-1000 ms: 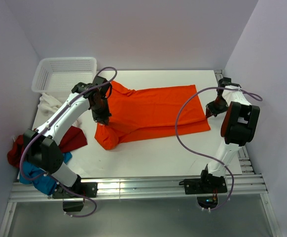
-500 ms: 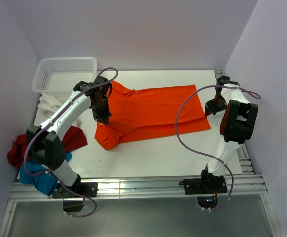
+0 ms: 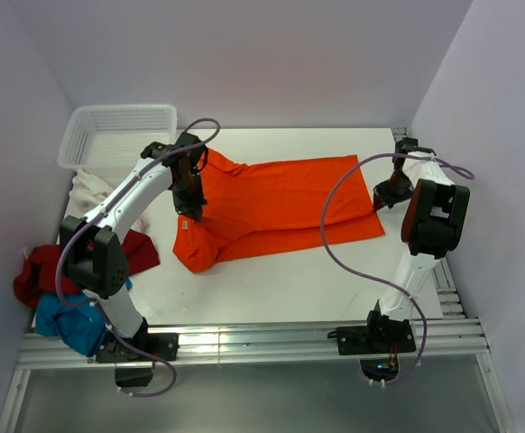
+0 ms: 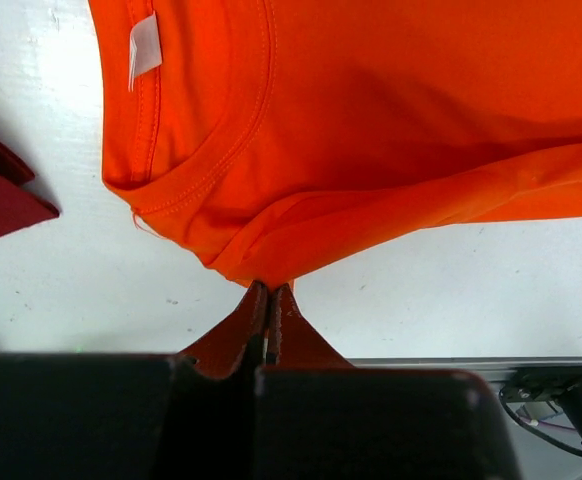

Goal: Roll the t-shirts
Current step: Fold the tshirt

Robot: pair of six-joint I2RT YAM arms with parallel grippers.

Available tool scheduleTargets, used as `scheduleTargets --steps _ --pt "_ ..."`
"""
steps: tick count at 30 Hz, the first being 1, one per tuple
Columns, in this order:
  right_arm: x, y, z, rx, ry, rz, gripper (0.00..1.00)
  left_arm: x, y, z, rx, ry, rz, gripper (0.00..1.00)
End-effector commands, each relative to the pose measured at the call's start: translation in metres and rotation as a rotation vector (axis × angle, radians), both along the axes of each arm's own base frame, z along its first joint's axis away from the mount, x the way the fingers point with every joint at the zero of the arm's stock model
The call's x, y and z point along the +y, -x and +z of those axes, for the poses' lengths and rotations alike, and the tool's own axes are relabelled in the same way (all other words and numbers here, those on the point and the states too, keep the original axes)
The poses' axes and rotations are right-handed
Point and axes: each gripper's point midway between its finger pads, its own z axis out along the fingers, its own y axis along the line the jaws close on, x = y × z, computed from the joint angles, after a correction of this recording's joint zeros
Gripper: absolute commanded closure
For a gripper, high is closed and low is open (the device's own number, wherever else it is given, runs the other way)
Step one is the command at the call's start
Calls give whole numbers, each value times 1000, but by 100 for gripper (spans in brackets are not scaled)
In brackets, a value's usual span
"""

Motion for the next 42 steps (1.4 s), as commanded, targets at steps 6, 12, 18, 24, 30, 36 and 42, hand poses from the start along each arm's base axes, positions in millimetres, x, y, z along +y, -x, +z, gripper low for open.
scheduleTargets --steps 6,12,18,24,30,36,42 --pt "-1 -23 6 -43 1 0 100 -6 -24 6 -28 18 -35 100" --pt "1 -27 1 -36 -5 -4 100 -5 -34 -4 -13 11 -37 100" --pt "5 -34 1 -69 -27 12 72 -5 -48 -13 -20 18 -20 100" --pt "4 -41 17 -135 -17 39 51 -13 -72 -12 -60 54 -20 100" --pt "5 -33 35 -189 3 87 44 -15 -89 -18 -76 40 -34 99" --pt "11 -11 44 -241 4 126 44 -15 -96 -30 -75 30 -44 100" --pt "18 15 40 -258 -3 155 55 -15 -106 -41 -76 23 -58 100"
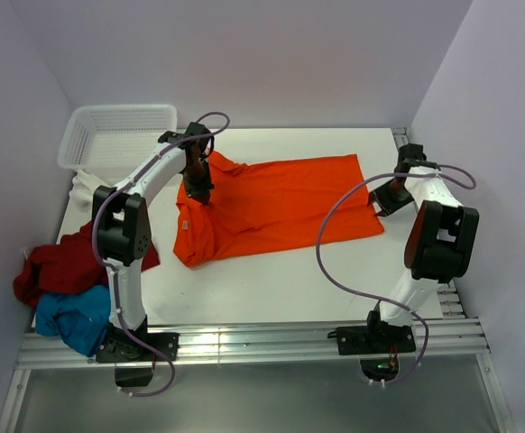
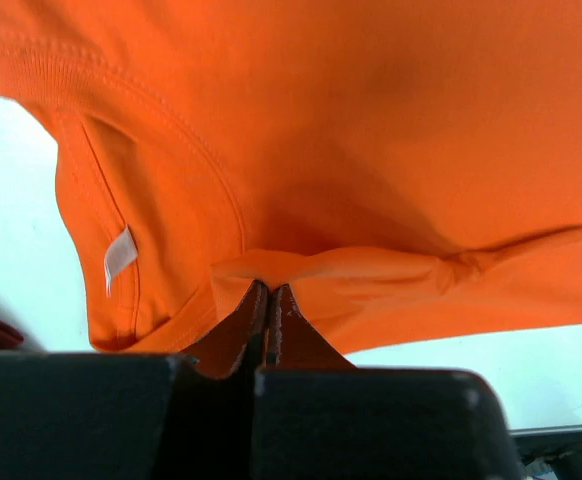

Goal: Roll the t-shirts
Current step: Fold the tshirt

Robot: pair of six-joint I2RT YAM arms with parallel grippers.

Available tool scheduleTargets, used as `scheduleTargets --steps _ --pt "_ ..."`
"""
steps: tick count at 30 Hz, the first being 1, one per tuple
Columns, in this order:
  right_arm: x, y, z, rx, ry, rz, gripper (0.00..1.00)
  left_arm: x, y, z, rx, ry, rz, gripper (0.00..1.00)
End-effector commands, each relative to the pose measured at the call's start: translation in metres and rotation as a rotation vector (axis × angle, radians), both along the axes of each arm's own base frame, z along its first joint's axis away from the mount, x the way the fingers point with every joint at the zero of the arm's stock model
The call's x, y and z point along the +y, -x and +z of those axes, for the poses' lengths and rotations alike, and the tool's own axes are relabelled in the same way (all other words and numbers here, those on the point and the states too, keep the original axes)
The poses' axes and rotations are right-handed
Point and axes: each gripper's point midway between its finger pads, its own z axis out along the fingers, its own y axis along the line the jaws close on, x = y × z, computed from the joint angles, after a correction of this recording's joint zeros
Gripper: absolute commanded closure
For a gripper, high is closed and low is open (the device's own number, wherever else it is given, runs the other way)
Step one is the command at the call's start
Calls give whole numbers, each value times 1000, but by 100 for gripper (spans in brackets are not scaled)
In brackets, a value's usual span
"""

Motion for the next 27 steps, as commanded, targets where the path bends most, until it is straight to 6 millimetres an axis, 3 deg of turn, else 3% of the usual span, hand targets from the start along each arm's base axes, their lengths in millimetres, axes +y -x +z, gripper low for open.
scheduleTargets --steps 1,7,13,18,24,27 --pt "0 6 7 -57 17 31 59 -2 -21 7 -65 6 -28 100" --pt "-3 26 -12 -4 36 22 78 1 -31 -4 -66 -4 -35 100" --pt "-10 30 -33 73 52 6 93 3 -42 -9 -73 5 -38 100" --pt "-17 34 -49 136 82 -12 100 0 -55 -7 -95 14 -55 100" --pt "-21 50 -60 218 104 -28 100 -4 -63 -1 -125 23 -88 99" --pt "-24 51 -59 214 104 -33 100 -3 -63 0 -135 24 -96 90"
